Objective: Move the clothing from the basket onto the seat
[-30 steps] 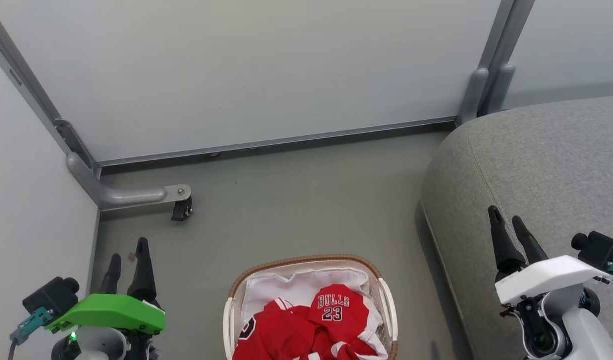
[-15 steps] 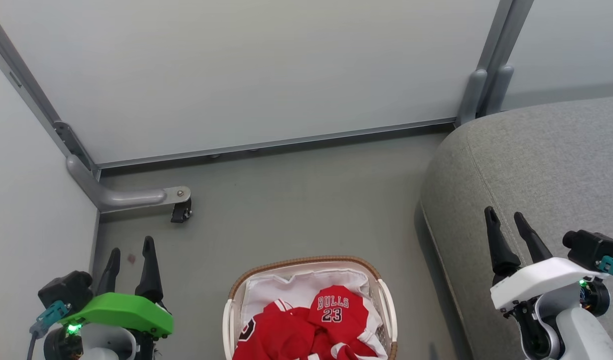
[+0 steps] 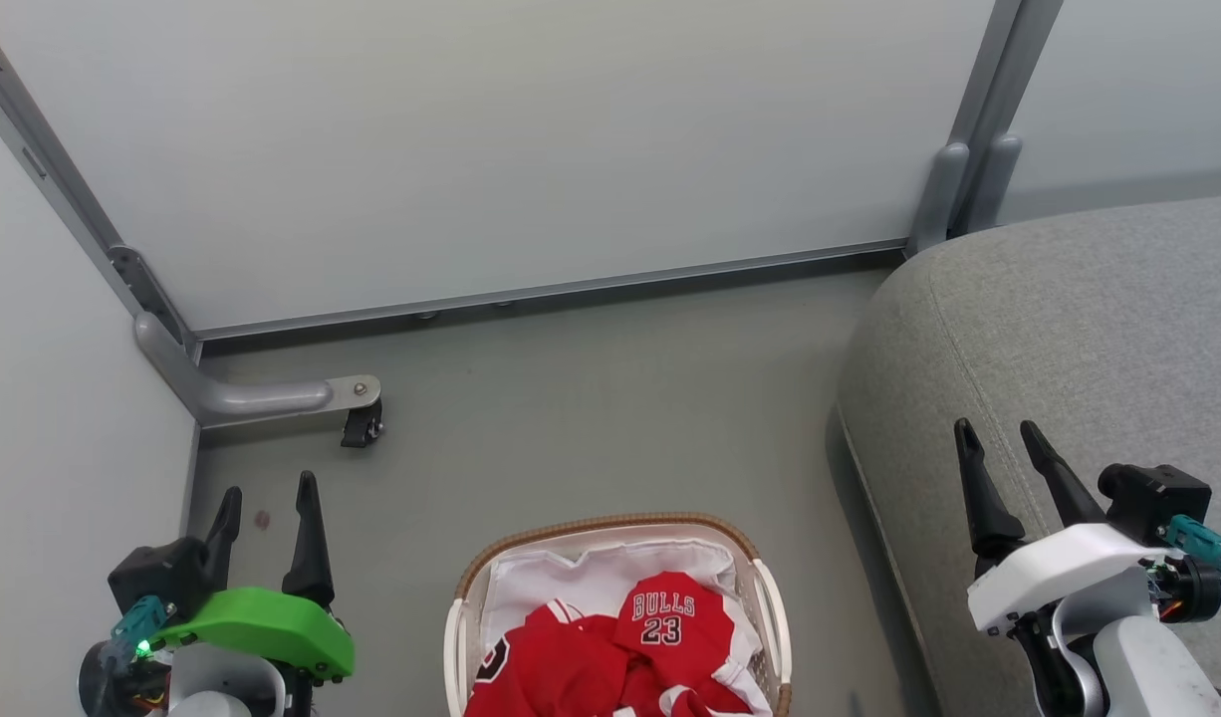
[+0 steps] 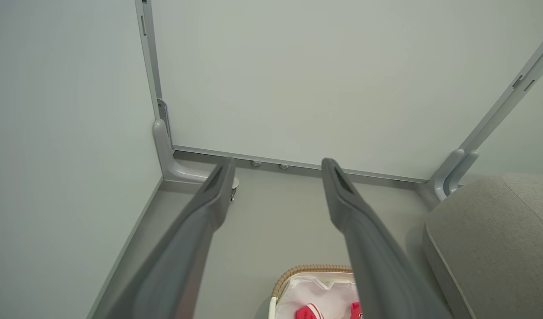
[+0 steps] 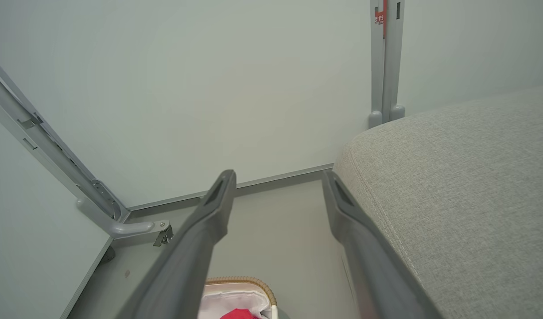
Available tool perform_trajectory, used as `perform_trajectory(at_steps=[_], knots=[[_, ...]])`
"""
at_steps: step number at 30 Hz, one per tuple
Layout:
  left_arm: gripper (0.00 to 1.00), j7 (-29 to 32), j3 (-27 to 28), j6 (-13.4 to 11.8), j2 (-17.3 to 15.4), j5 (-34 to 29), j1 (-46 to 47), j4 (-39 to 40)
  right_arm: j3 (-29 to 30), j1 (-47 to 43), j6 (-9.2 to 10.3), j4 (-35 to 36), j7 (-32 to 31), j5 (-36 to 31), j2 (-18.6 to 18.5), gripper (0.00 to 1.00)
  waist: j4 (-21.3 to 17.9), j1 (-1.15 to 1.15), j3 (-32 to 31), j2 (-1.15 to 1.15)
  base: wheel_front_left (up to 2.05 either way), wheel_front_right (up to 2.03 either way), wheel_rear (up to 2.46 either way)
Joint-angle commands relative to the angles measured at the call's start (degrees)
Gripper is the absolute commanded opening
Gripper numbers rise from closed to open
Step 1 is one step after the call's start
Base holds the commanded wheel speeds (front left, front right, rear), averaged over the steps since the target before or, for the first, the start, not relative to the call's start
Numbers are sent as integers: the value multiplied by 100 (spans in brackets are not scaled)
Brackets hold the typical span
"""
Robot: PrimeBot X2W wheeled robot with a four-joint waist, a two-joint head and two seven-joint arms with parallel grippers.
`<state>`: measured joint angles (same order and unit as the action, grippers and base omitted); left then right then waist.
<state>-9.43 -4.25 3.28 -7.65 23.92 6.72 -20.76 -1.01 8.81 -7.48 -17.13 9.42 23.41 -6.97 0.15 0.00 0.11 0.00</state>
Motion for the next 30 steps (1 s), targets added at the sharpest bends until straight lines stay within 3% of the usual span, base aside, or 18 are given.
perform_trajectory(at_steps=[1,20,30], knots=[[100,-64,-35,-42,-59,-178,18,58,14,-18,-1,22,61,-164,-15,100,-1,0,-5,0,0,0,0],[100,-305,-17,-138,-83,-1079,-101,123,64,-43,-2,-94,302,-1155,17,100,-74,0,-1,0,0,0,0],[100,-413,-2,-60,-21,-1565,-187,124,126,-38,-2,-153,413,-1564,47,100,-82,0,26,0,0,0,0]])
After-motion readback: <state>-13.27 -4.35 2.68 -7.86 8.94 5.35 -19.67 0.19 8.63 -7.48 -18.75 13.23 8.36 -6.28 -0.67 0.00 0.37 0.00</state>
